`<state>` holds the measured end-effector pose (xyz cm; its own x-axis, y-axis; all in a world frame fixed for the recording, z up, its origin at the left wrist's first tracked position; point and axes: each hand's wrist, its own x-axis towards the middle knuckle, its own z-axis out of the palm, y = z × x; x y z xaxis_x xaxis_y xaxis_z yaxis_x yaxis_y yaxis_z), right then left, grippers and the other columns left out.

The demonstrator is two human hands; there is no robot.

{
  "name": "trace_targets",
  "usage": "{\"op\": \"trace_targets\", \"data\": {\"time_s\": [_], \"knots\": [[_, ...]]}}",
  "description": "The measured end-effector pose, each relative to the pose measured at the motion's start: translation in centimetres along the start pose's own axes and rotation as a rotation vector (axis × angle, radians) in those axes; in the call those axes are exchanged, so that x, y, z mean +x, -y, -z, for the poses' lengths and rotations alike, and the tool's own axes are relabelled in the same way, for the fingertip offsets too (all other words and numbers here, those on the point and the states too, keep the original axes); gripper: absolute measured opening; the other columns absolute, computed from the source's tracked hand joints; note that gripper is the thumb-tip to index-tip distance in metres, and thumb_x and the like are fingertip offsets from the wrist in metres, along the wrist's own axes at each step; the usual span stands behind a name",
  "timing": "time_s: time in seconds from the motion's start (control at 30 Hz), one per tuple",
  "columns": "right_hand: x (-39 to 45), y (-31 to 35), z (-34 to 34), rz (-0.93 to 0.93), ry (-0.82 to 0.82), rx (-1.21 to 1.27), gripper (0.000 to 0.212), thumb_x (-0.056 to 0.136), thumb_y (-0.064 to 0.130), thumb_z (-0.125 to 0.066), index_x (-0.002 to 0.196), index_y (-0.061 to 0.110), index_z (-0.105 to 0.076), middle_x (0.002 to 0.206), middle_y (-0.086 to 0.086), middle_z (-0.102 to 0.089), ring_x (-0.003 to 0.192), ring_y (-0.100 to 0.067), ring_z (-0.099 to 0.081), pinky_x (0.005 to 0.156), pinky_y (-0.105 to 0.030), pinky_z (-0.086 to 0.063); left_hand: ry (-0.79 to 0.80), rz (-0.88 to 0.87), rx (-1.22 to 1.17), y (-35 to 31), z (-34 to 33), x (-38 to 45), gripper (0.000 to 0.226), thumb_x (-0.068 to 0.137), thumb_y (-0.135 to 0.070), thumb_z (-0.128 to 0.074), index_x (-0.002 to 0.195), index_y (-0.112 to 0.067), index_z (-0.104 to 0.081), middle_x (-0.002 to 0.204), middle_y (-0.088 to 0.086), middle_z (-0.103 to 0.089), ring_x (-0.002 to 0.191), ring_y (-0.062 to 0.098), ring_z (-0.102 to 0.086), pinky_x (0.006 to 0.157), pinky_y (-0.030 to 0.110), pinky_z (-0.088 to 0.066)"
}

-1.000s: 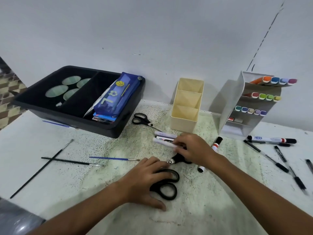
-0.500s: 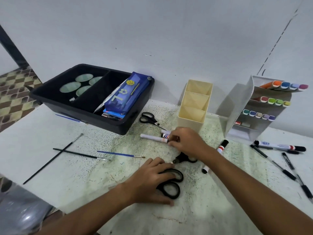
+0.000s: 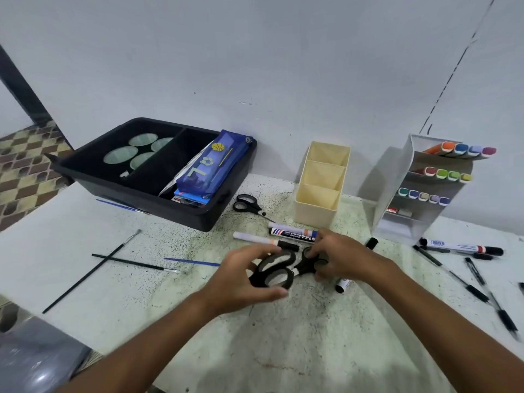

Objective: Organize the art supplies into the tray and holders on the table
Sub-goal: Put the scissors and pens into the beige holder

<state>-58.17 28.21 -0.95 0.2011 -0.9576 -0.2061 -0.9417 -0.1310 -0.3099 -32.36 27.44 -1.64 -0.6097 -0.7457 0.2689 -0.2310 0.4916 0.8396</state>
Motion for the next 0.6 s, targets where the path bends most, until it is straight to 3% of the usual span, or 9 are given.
{"op": "trace_targets", "data": {"time_s": [0.13,0.23,0.3,0.43,0.6], "knots": [[-0.2,0.0,0.5,-0.014,-0.017,0.084,0.028,0.073,0.023,-0.078,0.1,0.025,-0.072,0.103,0.016,-0.04,0.088,-0.007,-0.05,0.072,-0.026,-0.047,-0.12,0.173,-0.372,-0.3,0.4,1.2,0.046,0.076,-0.027,-0.075,0.12,-0.023,-0.061,0.113,0.003,-0.068,0.101,0.02,-0.067,0.063,0.04,-0.06],[-0.1,0.1,1.4,-0.005,-0.034,0.176,0.017,0.077,0.018,-0.075,0.078,0.031,-0.066,0.096,0.018,-0.052,0.08,-0.001,-0.055,0.065,-0.016,-0.044,-0.216,0.265,-0.553,0.1,0.4,2.0,0.036,0.092,-0.03,-0.062,0.124,-0.016,-0.06,0.109,0.016,-0.066,0.103,0.031,-0.065,0.059,0.04,-0.059],[0.0,0.1,1.5,-0.024,-0.016,0.197,0.019,0.08,0.016,-0.073,0.075,0.031,-0.064,0.087,0.015,-0.061,0.077,-0.001,-0.058,0.065,-0.018,-0.048,-0.264,0.329,-0.592,0.3,0.4,2.4,0.037,0.088,-0.039,-0.053,0.117,-0.018,-0.064,0.101,0.019,-0.067,0.093,0.029,-0.067,0.054,0.034,-0.057],[0.0,0.4,1.0,-0.046,0.027,0.231,0.024,0.081,0.006,-0.069,0.073,0.029,-0.064,0.08,0.017,-0.063,0.073,0.001,-0.059,0.061,-0.011,-0.045,-0.325,0.432,-0.584,1.2,0.5,3.2,0.037,0.097,-0.043,-0.044,0.101,-0.012,-0.064,0.095,0.021,-0.07,0.054,0.009,-0.062,0.04,0.02,-0.042],[3.2,2.9,1.3,0.008,-0.209,0.407,0.011,0.085,0.005,-0.066,0.086,0.014,-0.071,0.08,0.014,-0.062,0.068,0.007,-0.057,0.06,-0.006,-0.041,-0.379,0.531,-0.634,2.2,1.6,3.4,0.04,0.101,-0.042,-0.04,0.108,-0.009,-0.062,0.095,0.017,-0.073,0.062,0.009,-0.065,0.042,0.025,-0.044]]}}
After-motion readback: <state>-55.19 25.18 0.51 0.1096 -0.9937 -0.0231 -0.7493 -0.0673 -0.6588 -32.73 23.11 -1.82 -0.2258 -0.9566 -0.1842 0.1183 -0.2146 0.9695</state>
